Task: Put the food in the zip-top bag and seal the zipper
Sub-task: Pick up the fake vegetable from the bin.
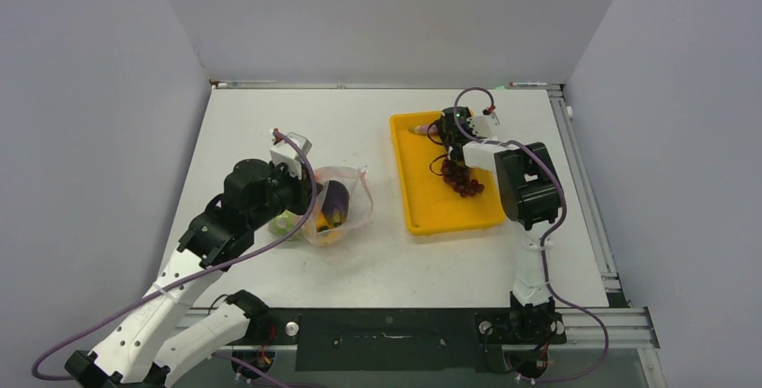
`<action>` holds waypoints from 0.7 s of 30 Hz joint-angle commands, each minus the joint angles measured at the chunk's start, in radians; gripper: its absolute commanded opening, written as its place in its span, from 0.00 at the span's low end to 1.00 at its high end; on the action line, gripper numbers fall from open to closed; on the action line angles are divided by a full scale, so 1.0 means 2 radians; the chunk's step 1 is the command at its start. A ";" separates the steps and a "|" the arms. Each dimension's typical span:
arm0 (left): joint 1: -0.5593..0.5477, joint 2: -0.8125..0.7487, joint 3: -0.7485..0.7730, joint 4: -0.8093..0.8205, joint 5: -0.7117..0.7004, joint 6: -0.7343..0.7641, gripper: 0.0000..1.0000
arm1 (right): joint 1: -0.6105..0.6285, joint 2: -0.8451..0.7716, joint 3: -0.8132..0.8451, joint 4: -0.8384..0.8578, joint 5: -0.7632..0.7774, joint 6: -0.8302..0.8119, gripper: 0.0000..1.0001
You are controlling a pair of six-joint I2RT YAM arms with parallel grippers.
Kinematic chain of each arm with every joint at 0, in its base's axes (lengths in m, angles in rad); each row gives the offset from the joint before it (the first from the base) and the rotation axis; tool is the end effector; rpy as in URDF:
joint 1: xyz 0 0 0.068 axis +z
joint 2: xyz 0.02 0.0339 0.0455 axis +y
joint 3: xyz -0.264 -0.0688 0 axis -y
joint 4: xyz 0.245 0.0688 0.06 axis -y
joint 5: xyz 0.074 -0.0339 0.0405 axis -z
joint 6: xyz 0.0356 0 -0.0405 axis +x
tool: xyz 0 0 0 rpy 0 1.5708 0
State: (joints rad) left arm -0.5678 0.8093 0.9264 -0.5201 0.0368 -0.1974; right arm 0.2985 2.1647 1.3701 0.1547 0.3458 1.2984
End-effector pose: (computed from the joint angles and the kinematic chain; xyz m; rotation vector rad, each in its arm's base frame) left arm 0.1468 -0.0952 0.3498 0.3946 1.9735 -0.5308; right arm 0.4512 0.1262 0.1353 1.2283 1.8448 0.5252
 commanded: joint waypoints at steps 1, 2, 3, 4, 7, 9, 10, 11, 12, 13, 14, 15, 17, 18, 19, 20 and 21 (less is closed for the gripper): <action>-0.001 0.000 0.014 0.011 -0.008 0.003 0.00 | -0.005 -0.030 -0.031 0.005 -0.021 -0.021 0.05; -0.001 0.000 0.014 0.011 -0.009 0.003 0.00 | -0.005 -0.036 -0.034 0.008 -0.024 -0.024 0.05; -0.001 -0.001 0.014 0.011 -0.010 0.003 0.00 | -0.005 -0.043 -0.037 0.009 -0.026 -0.029 0.05; -0.001 -0.001 0.014 0.011 -0.011 0.003 0.00 | -0.005 -0.050 -0.040 0.011 -0.027 -0.035 0.05; -0.001 -0.003 0.014 0.011 -0.014 0.004 0.00 | -0.003 -0.073 -0.051 0.010 -0.027 -0.048 0.05; -0.001 -0.003 0.014 0.012 -0.014 0.004 0.00 | -0.002 -0.089 -0.061 0.013 -0.027 -0.055 0.05; -0.001 -0.003 0.013 0.012 -0.015 0.004 0.00 | -0.001 -0.097 -0.066 0.014 -0.027 -0.060 0.05; -0.001 -0.003 0.014 0.012 -0.015 0.004 0.00 | 0.000 -0.105 -0.070 0.015 -0.027 -0.065 0.05; -0.001 -0.003 0.013 0.012 -0.014 0.004 0.00 | 0.001 -0.111 -0.073 0.015 -0.027 -0.069 0.05; -0.001 -0.003 0.013 0.012 -0.015 0.004 0.00 | 0.002 -0.118 -0.078 0.016 -0.027 -0.075 0.05; -0.001 -0.003 0.012 0.012 -0.015 0.004 0.00 | 0.003 -0.125 -0.082 0.017 -0.027 -0.081 0.05; -0.001 -0.003 0.013 0.012 -0.015 0.004 0.00 | 0.004 -0.132 -0.086 0.017 -0.026 -0.088 0.05; -0.001 -0.004 0.013 0.012 -0.015 0.004 0.00 | 0.004 -0.145 -0.094 0.018 -0.026 -0.100 0.05; -0.001 -0.004 0.013 0.012 -0.015 0.004 0.00 | 0.004 -0.153 -0.098 0.018 -0.026 -0.106 0.05; -0.001 -0.003 0.013 0.012 -0.015 0.004 0.00 | 0.005 -0.160 -0.102 0.018 -0.027 -0.112 0.05; -0.001 -0.003 0.013 0.012 -0.014 0.004 0.00 | 0.005 -0.167 -0.106 0.020 -0.027 -0.121 0.05; -0.001 -0.004 0.013 0.012 -0.015 0.004 0.00 | 0.005 -0.175 -0.110 0.022 -0.028 -0.129 0.05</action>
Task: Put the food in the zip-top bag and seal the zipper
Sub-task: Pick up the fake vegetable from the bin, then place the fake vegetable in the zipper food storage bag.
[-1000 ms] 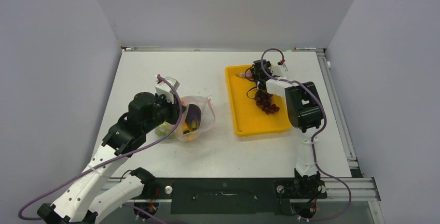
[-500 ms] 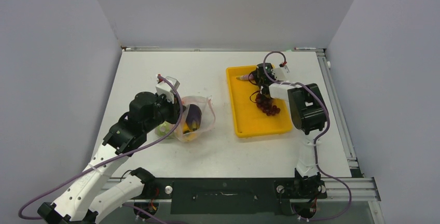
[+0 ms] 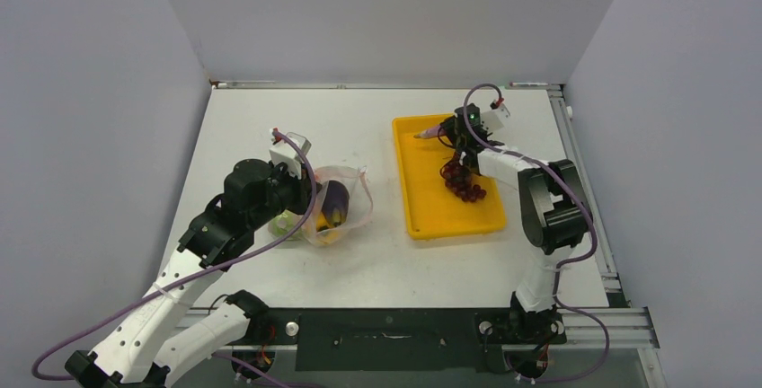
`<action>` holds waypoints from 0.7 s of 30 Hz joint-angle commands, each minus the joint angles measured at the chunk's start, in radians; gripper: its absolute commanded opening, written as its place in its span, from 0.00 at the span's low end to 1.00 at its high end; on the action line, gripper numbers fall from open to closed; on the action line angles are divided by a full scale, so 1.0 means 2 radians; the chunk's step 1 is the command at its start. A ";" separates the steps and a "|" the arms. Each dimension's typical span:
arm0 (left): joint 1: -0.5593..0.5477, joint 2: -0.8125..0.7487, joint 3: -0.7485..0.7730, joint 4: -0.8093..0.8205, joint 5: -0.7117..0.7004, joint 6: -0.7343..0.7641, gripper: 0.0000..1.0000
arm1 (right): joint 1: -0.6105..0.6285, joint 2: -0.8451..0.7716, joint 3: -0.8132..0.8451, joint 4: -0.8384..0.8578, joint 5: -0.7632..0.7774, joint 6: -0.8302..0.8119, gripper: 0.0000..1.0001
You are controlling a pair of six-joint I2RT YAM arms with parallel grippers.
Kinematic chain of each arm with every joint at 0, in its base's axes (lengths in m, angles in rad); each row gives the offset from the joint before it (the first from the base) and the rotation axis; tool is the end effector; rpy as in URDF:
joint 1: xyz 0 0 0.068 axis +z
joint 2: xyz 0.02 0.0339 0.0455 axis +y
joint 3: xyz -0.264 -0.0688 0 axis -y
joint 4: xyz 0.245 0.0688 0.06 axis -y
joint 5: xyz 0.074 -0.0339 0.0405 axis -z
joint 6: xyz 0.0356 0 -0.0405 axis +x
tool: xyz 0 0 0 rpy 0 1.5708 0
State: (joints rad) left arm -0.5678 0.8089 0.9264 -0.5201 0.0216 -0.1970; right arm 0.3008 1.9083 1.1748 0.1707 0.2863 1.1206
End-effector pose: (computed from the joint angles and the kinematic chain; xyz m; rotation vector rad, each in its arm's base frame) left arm 0.1470 -0.0947 0.3499 0.3847 1.9730 -0.5160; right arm 0.4051 0.1151 0.1855 1.0131 1.9029 0.5384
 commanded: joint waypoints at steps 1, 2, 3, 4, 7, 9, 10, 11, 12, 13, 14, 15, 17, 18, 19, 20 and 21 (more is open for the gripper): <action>-0.001 -0.004 0.013 0.012 -0.007 0.004 0.00 | 0.004 -0.054 -0.015 0.016 0.001 -0.047 0.05; -0.001 -0.004 0.013 0.012 -0.007 0.004 0.00 | 0.005 -0.062 -0.018 0.017 -0.001 -0.055 0.05; -0.001 -0.004 0.012 0.012 -0.007 0.004 0.00 | 0.006 -0.070 -0.021 0.018 -0.005 -0.062 0.05; -0.001 -0.004 0.012 0.012 -0.007 0.004 0.00 | 0.006 -0.077 -0.024 0.018 -0.009 -0.069 0.05; -0.001 -0.004 0.012 0.012 -0.007 0.004 0.00 | 0.009 -0.114 -0.040 0.023 -0.026 -0.090 0.05; -0.001 -0.003 0.012 0.012 -0.007 0.004 0.00 | 0.014 -0.138 -0.054 0.027 -0.033 -0.105 0.05; -0.001 -0.003 0.012 0.013 -0.007 0.004 0.00 | 0.017 -0.150 -0.059 0.027 -0.039 -0.119 0.05; -0.001 -0.003 0.012 0.012 -0.007 0.004 0.00 | 0.019 -0.161 -0.061 0.025 -0.045 -0.129 0.05; -0.001 -0.003 0.013 0.012 -0.007 0.004 0.00 | 0.021 -0.170 -0.065 0.022 -0.054 -0.138 0.05; -0.001 -0.003 0.013 0.012 -0.007 0.004 0.00 | 0.024 -0.181 -0.069 0.021 -0.061 -0.148 0.05; -0.001 -0.003 0.013 0.012 -0.007 0.004 0.00 | 0.030 -0.194 -0.074 0.021 -0.065 -0.159 0.05; -0.001 -0.004 0.013 0.012 -0.007 0.004 0.00 | 0.035 -0.208 -0.080 0.021 -0.068 -0.170 0.05; -0.001 -0.004 0.013 0.013 -0.007 0.004 0.00 | 0.046 -0.238 -0.091 0.020 -0.071 -0.193 0.05; -0.001 -0.004 0.013 0.012 -0.007 0.004 0.00 | 0.053 -0.251 -0.099 0.019 -0.073 -0.205 0.05; -0.001 -0.005 0.014 0.012 -0.007 0.004 0.00 | 0.059 -0.265 -0.103 0.014 -0.074 -0.214 0.05; -0.001 -0.005 0.013 0.012 -0.007 0.004 0.00 | 0.065 -0.279 -0.106 0.011 -0.076 -0.227 0.05; -0.001 -0.005 0.013 0.012 -0.007 0.004 0.00 | 0.073 -0.292 -0.109 0.008 -0.077 -0.239 0.05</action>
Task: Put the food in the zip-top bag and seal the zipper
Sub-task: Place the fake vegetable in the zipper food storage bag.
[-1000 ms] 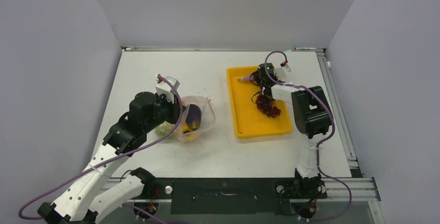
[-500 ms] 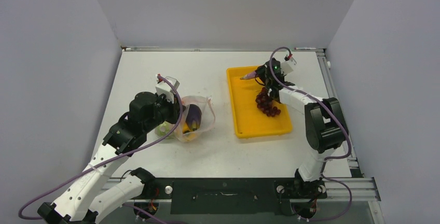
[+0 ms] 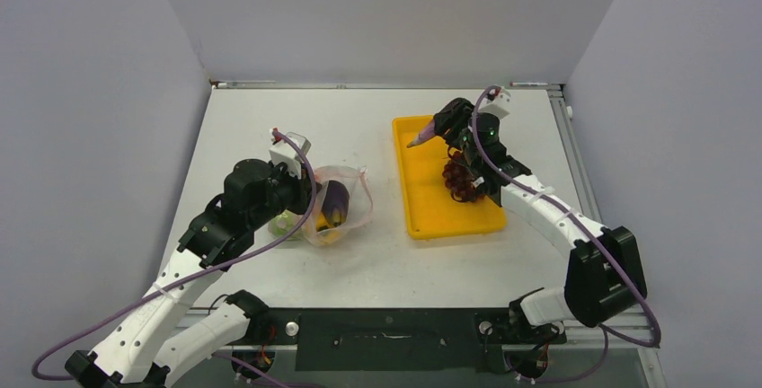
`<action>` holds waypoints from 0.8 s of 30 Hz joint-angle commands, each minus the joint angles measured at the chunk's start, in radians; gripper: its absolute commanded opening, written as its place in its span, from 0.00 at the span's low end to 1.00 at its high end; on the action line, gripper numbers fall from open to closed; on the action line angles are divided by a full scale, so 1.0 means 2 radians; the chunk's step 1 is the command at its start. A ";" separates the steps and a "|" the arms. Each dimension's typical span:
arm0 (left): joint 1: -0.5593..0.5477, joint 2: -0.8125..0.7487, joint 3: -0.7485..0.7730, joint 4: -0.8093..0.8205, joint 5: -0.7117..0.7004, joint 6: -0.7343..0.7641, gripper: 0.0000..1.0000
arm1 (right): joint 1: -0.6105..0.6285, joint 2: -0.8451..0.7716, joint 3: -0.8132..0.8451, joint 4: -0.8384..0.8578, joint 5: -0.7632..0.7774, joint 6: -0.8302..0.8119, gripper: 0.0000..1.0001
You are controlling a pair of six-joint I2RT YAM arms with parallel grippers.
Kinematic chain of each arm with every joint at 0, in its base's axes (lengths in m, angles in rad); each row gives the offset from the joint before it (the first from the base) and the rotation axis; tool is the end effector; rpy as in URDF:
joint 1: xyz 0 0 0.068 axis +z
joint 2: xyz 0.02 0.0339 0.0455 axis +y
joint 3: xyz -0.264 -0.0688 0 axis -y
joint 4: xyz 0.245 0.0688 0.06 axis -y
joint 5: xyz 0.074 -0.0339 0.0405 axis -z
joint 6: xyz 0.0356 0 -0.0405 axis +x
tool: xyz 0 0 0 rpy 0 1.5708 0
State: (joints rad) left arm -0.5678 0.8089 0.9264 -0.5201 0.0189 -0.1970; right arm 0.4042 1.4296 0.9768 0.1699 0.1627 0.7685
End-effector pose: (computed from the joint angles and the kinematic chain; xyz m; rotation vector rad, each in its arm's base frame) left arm 0.1471 -0.0946 0.3499 0.3828 1.9730 -0.5134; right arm 0.3095 0.1261 0.2912 0.4584 1.8468 0.6599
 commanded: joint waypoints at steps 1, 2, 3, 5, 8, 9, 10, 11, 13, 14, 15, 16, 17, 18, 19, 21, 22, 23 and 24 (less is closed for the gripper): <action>-0.001 -0.005 0.013 0.012 -0.005 0.004 0.00 | 0.029 -0.066 -0.011 0.003 -0.014 -0.073 0.05; -0.001 -0.006 0.013 0.012 -0.005 0.004 0.00 | 0.037 -0.084 -0.015 0.001 -0.015 -0.084 0.05; -0.001 -0.006 0.014 0.012 -0.005 0.004 0.00 | 0.044 -0.098 -0.019 0.000 -0.020 -0.092 0.05; -0.001 -0.006 0.013 0.012 -0.006 0.004 0.00 | 0.055 -0.124 -0.027 -0.001 -0.035 -0.102 0.05; -0.001 -0.006 0.014 0.011 -0.005 0.004 0.00 | 0.072 -0.160 -0.040 0.000 -0.054 -0.111 0.05; -0.001 -0.007 0.013 0.011 -0.006 0.004 0.00 | 0.080 -0.170 -0.045 0.002 -0.059 -0.113 0.05; -0.001 -0.007 0.014 0.011 -0.006 0.004 0.00 | 0.088 -0.181 -0.049 0.003 -0.061 -0.116 0.05; -0.001 -0.008 0.014 0.011 -0.006 0.004 0.00 | 0.098 -0.190 -0.053 0.007 -0.063 -0.117 0.05; -0.001 -0.009 0.014 0.011 -0.006 0.005 0.00 | 0.120 -0.205 -0.062 0.015 -0.061 -0.116 0.05; -0.001 -0.010 0.014 0.011 -0.006 0.005 0.00 | 0.133 -0.212 -0.068 0.018 -0.058 -0.116 0.05; -0.001 -0.011 0.014 0.011 -0.005 0.005 0.00 | 0.146 -0.217 -0.073 0.023 -0.053 -0.117 0.05; -0.001 -0.011 0.014 0.011 -0.005 0.005 0.00 | 0.161 -0.222 -0.075 0.028 -0.043 -0.118 0.05; -0.001 -0.011 0.015 0.011 -0.006 0.005 0.00 | 0.175 -0.227 -0.078 0.033 -0.031 -0.121 0.05; -0.001 -0.011 0.014 0.011 -0.006 0.005 0.00 | 0.191 -0.229 -0.080 0.038 -0.020 -0.125 0.05; -0.001 -0.011 0.014 0.010 -0.006 0.005 0.00 | 0.206 -0.231 -0.082 0.043 -0.008 -0.129 0.05; -0.001 -0.011 0.015 0.010 -0.006 0.005 0.00 | 0.225 -0.230 -0.082 0.051 0.007 -0.136 0.05; -0.001 -0.011 0.015 0.011 -0.006 0.005 0.00 | 0.234 -0.229 -0.084 0.058 0.011 -0.140 0.05; -0.001 -0.012 0.015 0.010 -0.006 0.005 0.00 | 0.243 -0.228 -0.086 0.069 0.014 -0.142 0.05; -0.001 -0.013 0.015 0.010 -0.006 0.005 0.00 | 0.253 -0.227 -0.089 0.081 0.019 -0.145 0.05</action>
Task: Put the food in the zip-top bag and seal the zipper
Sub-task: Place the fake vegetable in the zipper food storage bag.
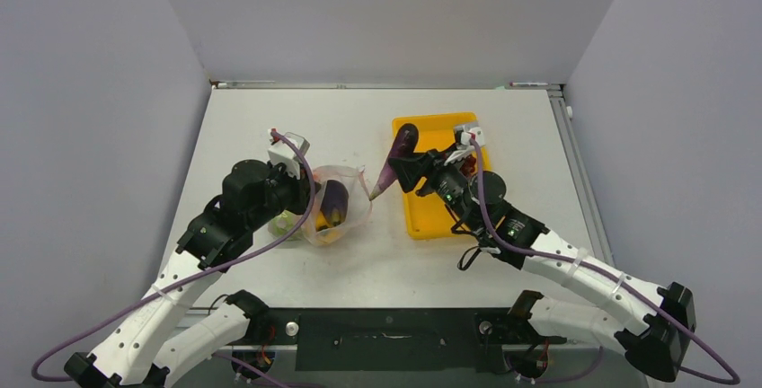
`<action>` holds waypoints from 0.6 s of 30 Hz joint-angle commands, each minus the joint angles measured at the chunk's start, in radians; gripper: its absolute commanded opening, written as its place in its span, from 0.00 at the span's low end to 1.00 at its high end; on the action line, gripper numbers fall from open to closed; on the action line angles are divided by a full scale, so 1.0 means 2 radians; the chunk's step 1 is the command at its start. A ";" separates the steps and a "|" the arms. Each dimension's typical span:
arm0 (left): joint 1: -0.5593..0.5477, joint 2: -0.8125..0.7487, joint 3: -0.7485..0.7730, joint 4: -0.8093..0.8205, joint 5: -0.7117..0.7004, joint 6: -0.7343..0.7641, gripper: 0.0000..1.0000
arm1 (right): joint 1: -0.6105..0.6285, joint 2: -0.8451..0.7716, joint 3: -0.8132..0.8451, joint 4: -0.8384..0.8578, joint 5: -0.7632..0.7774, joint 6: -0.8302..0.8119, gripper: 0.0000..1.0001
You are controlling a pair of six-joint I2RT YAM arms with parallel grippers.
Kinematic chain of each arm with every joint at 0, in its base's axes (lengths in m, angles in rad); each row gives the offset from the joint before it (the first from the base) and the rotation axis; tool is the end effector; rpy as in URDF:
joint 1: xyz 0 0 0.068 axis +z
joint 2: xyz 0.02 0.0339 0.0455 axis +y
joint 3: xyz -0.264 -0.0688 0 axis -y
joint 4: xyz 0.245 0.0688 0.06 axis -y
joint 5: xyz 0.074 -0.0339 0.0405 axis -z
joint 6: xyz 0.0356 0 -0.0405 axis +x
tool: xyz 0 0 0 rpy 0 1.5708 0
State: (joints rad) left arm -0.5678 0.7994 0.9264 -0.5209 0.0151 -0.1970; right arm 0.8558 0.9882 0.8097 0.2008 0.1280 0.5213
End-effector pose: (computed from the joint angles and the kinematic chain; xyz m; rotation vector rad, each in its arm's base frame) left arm 0.1452 -0.0933 0.3513 0.3787 1.9644 -0.5122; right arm 0.1580 0.1751 0.3519 -0.1662 1.6264 0.9793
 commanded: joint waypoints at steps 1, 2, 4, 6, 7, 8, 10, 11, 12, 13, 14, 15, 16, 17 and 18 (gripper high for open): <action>-0.001 -0.008 0.015 0.011 -0.004 0.005 0.00 | 0.037 -0.001 -0.008 0.074 0.046 -0.026 0.05; 0.000 -0.009 0.015 0.011 -0.004 0.005 0.00 | 0.052 0.003 -0.008 0.082 0.054 -0.032 0.05; -0.001 -0.010 0.015 0.012 -0.004 0.005 0.00 | 0.069 0.016 -0.009 0.096 0.073 -0.041 0.05; 0.000 -0.011 0.015 0.011 -0.004 0.004 0.00 | 0.088 0.027 -0.009 0.112 0.087 -0.052 0.05; -0.001 -0.011 0.015 0.012 -0.003 0.004 0.00 | 0.098 0.031 -0.011 0.122 0.095 -0.060 0.05; -0.001 -0.013 0.015 0.012 -0.004 0.004 0.00 | 0.109 0.035 -0.013 0.135 0.105 -0.070 0.05; -0.001 -0.016 0.015 0.014 -0.003 0.002 0.00 | 0.131 0.046 -0.017 0.163 0.125 -0.089 0.05; -0.001 -0.018 0.014 0.014 -0.003 0.001 0.00 | 0.141 0.052 -0.021 0.176 0.135 -0.098 0.05; 0.000 -0.018 0.015 0.015 -0.003 0.000 0.00 | 0.151 0.058 -0.024 0.190 0.146 -0.106 0.05; 0.000 -0.019 0.015 0.016 -0.004 -0.003 0.00 | 0.159 0.064 -0.027 0.203 0.156 -0.114 0.05; 0.000 -0.019 0.015 0.016 -0.004 -0.006 0.00 | 0.167 0.070 -0.030 0.215 0.165 -0.121 0.05; 0.000 -0.019 0.016 0.017 -0.004 -0.008 0.00 | 0.174 0.077 -0.032 0.228 0.179 -0.128 0.05; 0.000 -0.020 0.016 0.018 -0.004 -0.009 0.00 | 0.183 0.085 -0.035 0.240 0.189 -0.137 0.05; 0.000 -0.021 0.016 0.019 -0.004 -0.011 0.00 | 0.187 0.093 -0.037 0.251 0.198 -0.143 0.05; 0.000 -0.021 0.015 0.020 -0.002 -0.012 0.00 | 0.191 0.101 -0.036 0.261 0.206 -0.147 0.05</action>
State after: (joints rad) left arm -0.5678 0.7723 0.9264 -0.5213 0.0143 -0.2028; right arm 1.2037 1.1488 0.7441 0.5472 0.4259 0.3065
